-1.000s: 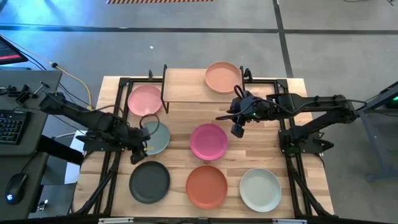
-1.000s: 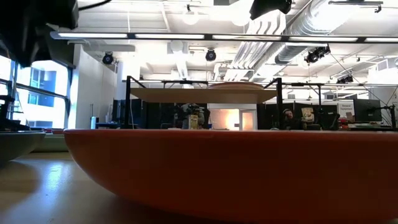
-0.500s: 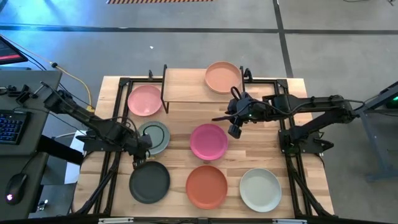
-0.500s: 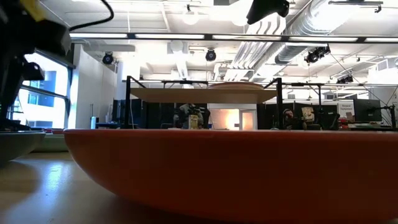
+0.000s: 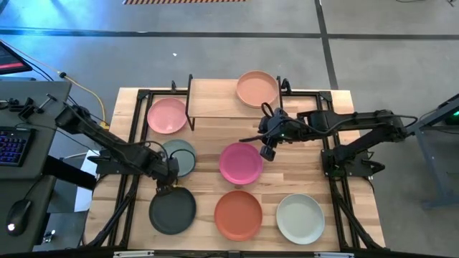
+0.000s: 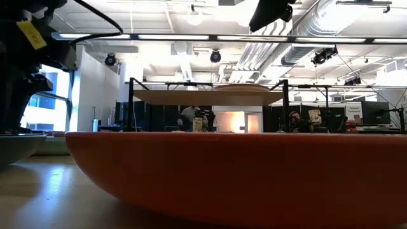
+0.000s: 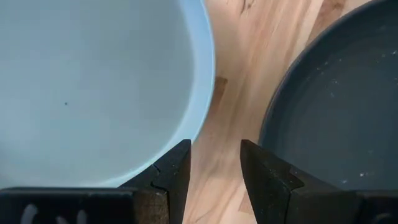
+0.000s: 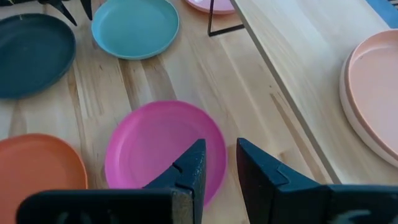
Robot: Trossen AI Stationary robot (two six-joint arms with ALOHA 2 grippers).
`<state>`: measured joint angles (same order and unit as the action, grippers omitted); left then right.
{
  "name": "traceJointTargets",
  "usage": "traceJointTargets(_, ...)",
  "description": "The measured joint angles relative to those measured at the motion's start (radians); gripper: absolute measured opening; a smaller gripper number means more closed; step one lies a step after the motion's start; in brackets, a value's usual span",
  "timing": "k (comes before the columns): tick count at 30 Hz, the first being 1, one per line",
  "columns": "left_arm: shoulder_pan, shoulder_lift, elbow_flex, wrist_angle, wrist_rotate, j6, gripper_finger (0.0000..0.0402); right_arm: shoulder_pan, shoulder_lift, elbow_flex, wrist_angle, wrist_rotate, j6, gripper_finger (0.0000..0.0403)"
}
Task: Place and stack plates onto a shelf
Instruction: Stack the gray plate on top of the brown plate on the shelf
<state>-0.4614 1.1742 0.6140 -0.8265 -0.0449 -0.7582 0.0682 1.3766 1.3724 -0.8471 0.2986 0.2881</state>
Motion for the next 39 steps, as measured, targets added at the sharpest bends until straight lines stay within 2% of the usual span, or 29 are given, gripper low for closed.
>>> traceJointTargets(8, 0.000, 0.088, 0.000, 0.014, -0.060, 0.004, 0.0129, 0.000, 0.002, 0.000, -0.001, -0.006, 0.000, 0.0071)
traceJointTargets(23, 0.006, 0.233, 0.002, 0.049, -0.072, 0.030, 0.0125, 0.000, 0.002, 0.000, -0.002, -0.018, 0.000, 0.0071)
traceJointTargets(26, 0.005, 0.251, 0.004, 0.052, -0.072, 0.030, 0.0105, 0.000, 0.002, 0.000, -0.002, -0.018, 0.000, 0.0071)
traceJointTargets(34, 0.003, 0.253, 0.003, 0.063, -0.098, 0.031, 0.0016, 0.000, 0.002, 0.000, -0.002, -0.023, 0.000, 0.0071)
traceJointTargets(39, 0.003, 0.234, 0.009, 0.059, -0.111, 0.031, 0.0006, 0.000, 0.002, 0.000, -0.002, -0.048, 0.010, 0.0071)
